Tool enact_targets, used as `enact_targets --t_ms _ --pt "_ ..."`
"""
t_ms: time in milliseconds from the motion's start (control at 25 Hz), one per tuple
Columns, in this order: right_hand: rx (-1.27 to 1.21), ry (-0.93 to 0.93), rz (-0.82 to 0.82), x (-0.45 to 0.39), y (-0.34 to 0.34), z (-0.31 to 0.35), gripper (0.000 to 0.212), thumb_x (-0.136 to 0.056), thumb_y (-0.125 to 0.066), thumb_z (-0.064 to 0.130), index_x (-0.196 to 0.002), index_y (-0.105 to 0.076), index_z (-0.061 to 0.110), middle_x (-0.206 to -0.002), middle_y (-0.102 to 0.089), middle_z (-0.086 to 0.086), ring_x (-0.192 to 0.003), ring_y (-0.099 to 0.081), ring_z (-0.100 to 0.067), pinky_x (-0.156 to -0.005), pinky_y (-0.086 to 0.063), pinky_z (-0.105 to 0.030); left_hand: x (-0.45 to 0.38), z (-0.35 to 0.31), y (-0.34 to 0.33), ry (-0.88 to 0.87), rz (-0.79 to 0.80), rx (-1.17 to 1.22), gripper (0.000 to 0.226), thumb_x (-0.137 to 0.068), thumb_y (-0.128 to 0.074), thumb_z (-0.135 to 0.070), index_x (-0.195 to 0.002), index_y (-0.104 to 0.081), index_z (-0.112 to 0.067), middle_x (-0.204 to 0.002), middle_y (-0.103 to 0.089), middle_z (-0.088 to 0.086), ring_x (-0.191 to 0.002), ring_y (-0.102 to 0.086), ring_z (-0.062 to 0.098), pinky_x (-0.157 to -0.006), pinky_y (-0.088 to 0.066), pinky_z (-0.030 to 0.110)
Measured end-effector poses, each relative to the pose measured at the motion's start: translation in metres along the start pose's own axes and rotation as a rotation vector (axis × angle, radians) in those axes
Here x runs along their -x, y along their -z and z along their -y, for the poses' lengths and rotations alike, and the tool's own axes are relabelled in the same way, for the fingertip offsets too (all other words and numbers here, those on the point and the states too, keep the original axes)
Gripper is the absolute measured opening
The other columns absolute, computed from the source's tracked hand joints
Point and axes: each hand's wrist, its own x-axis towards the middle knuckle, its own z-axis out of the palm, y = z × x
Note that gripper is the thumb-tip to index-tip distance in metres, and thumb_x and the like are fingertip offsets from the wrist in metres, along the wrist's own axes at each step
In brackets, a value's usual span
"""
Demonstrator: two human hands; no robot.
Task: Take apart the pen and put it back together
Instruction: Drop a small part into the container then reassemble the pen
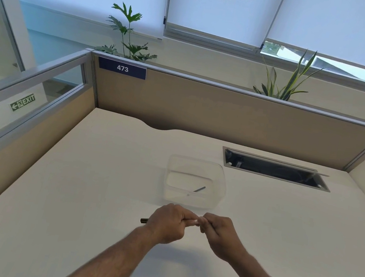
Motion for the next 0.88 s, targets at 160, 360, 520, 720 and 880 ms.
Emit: enact_targets --t_ms 160,360,520,720,880 --pt "-0.103 -0.137 0.015 -0.002 0.000 0.008 0.051 -0.101 -0.054 0.023 -0.051 -0.048 0.029 -0.044 -0.050 0.016 -0.046 -0.043 -0.003 -0.051 -0.035 -0.015 0.000 -0.001 -0.004 -0.059 -0.108 -0.088 0.025 -0.092 -0.051 -0.037 -0.112 -0.063 -0.045 -0.094 -0.077 -0.009 -0.084 -0.067 0.013 -0.070 -0.056 0.034" --pt "-0.260 -0.264 0.077 -0.005 0.004 0.017 0.061 -0.104 -0.045 0.036 -0.044 -0.044 0.022 -0.038 -0.044 0.008 -0.038 -0.037 -0.009 -0.044 -0.033 -0.019 -0.002 -0.005 -0.006 -0.152 -0.222 -0.159 0.027 -0.089 -0.054 -0.031 -0.113 -0.059 -0.044 -0.078 -0.072 -0.003 -0.068 -0.059 0.016 -0.054 -0.036 0.022" --pt "-0.376 -0.355 0.169 -0.004 0.010 0.015 0.068 -0.103 -0.040 0.047 -0.046 -0.055 0.013 -0.041 -0.052 -0.008 -0.030 -0.040 -0.016 -0.035 -0.031 -0.018 -0.005 -0.006 -0.006 -0.150 -0.228 -0.214 0.021 -0.091 -0.049 -0.039 -0.101 -0.066 -0.034 -0.073 -0.069 -0.001 -0.064 -0.056 0.019 -0.054 -0.033 0.024" --pt "-0.331 -0.237 0.104 0.004 0.011 0.000 0.028 -0.101 -0.053 0.031 -0.086 -0.064 0.011 -0.068 -0.068 -0.004 -0.054 -0.063 -0.020 -0.046 -0.052 -0.033 -0.006 -0.006 -0.001 -0.042 -0.154 -0.240 0.025 -0.090 -0.048 -0.036 -0.093 -0.071 -0.029 -0.080 -0.074 -0.003 -0.072 -0.062 0.021 -0.061 -0.050 0.031" --pt "-0.166 -0.105 0.018 0.008 0.010 -0.008 0.019 -0.100 -0.054 0.018 -0.082 -0.059 0.021 -0.073 -0.068 0.001 -0.058 -0.063 -0.012 -0.052 -0.055 -0.036 -0.010 -0.010 0.005 -0.021 -0.087 -0.222 0.024 -0.091 -0.049 -0.032 -0.088 -0.073 -0.028 -0.080 -0.074 -0.001 -0.069 -0.057 0.019 -0.063 -0.047 0.031"
